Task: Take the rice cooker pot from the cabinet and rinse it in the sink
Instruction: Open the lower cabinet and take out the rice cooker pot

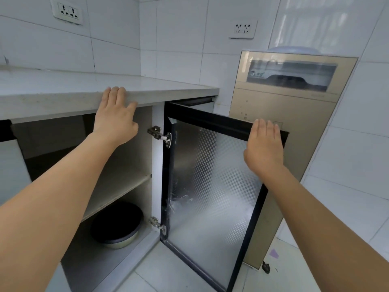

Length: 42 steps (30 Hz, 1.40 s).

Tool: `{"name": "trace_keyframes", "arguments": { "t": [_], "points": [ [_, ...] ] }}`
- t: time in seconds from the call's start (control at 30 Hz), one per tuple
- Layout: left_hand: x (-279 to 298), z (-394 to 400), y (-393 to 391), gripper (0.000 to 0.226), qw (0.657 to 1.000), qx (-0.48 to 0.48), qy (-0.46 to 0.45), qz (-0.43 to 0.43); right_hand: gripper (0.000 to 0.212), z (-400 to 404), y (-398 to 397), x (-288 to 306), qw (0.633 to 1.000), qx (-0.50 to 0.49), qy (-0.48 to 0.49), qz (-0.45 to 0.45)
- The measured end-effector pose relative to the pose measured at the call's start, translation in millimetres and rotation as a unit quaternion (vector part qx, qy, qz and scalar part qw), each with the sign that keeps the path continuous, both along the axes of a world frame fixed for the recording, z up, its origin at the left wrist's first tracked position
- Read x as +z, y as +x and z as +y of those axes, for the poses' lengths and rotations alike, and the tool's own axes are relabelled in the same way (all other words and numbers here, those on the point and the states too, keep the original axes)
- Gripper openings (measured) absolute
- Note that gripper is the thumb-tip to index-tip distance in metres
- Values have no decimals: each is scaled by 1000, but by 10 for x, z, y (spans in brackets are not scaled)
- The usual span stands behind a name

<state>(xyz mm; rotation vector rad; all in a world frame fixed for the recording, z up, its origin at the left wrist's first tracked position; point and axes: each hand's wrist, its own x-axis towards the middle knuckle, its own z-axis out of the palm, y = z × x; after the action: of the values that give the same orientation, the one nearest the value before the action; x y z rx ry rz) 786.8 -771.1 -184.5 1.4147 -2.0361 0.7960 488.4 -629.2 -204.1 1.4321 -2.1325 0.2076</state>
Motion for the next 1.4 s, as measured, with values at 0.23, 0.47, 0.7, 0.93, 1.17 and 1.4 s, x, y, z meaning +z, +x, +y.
{"name": "trace_keyframes", "arguments": {
  "t": [0.23,0.47,0.7,0.93,1.17,1.4],
  "points": [
    [24,48,42,53,998,21,26,-57,64,-26,-51,29,999,27,-39,-24],
    [39,135,89,54,999,-6,38,-31,57,-57,10,-55,989,118,-37,-79],
    [-376,609,75,48,989,-63,100,87,49,-45,312,-493,940,292,-37,-170],
    [-1208,1255,185,37,981,-39,158,108,45,160,409,-1097,898,385,30,-209],
    [-2143,1687,334,38,955,34,292,30,45,230,457,-1857,885,405,150,-173],
    [-2719,1575,518,43,920,110,376,18,43,108,591,-2455,883,364,203,-215]
  ]
}}
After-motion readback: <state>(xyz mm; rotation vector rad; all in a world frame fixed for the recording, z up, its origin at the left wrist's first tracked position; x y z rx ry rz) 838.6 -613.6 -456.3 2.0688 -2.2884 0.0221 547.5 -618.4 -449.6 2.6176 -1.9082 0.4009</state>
